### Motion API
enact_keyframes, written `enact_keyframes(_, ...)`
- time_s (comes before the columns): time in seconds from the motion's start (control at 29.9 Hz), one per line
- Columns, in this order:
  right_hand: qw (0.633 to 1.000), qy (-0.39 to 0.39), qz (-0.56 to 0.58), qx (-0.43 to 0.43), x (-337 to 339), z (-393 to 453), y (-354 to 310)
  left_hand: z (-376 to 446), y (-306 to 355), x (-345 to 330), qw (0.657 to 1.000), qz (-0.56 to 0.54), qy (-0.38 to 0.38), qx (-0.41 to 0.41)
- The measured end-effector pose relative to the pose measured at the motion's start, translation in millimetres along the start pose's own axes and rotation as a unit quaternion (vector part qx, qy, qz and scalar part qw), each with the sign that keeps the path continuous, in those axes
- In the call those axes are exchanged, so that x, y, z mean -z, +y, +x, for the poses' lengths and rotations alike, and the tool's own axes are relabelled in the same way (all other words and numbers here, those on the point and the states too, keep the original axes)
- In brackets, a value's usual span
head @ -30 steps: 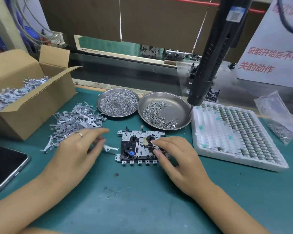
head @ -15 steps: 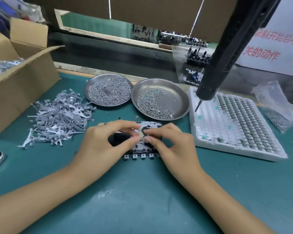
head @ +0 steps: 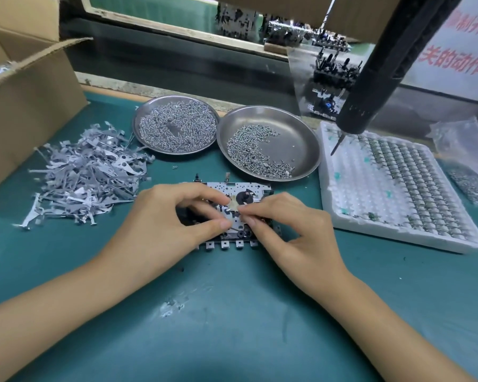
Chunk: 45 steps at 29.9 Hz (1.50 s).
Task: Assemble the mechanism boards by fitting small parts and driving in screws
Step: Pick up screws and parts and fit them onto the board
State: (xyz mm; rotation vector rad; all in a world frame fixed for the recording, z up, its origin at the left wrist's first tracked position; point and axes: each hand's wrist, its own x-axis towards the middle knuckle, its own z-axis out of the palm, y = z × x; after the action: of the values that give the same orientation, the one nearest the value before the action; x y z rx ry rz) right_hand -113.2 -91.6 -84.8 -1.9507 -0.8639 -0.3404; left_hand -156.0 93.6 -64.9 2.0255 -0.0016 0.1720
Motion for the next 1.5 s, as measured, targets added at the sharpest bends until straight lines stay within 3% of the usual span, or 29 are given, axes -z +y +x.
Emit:
enact_keyframes(0.43, 0.993, -0.059, -0.065, 0.084, 1.3, -3.4, 2.8, -0.5, 5.4, 0.4, 0.999, 0.040, -0.013, -0.020)
enact_keyframes(0.73, 0.996, -0.029, -0.059, 0.061, -3.2, -7.6, 3.2, -1.6, 6.8, 6.1, 0.999, 0.049, -0.003, -0.009)
enact_keyframes(0.97, 0.989, -0.002, -0.125, 0.079, -8.8, -11.3, -4.0, -1.5, 6.7, 4.1, 0.999, 0.050, -0.019, -0.006)
enact_keyframes(1.27, 0.987, 0.022, -0.156, 0.040, -15.3, -12.2, -9.0, 5.4, -1.2, 6.4, 0.999, 0.013, -0.043, 0.019)
enact_keyframes(1.37, 0.996, 0.022, -0.086, -0.006, -10.2, -9.3, -9.2, 6.1, -3.4, 7.7, 0.999, 0.002, -0.046, 0.016)
enact_keyframes(1.5, 0.987, 0.090, 0.052, -0.125, -2.9, -4.5, -9.8, 6.0, -4.3, 7.8, 0.999, -0.005, -0.049, 0.011)
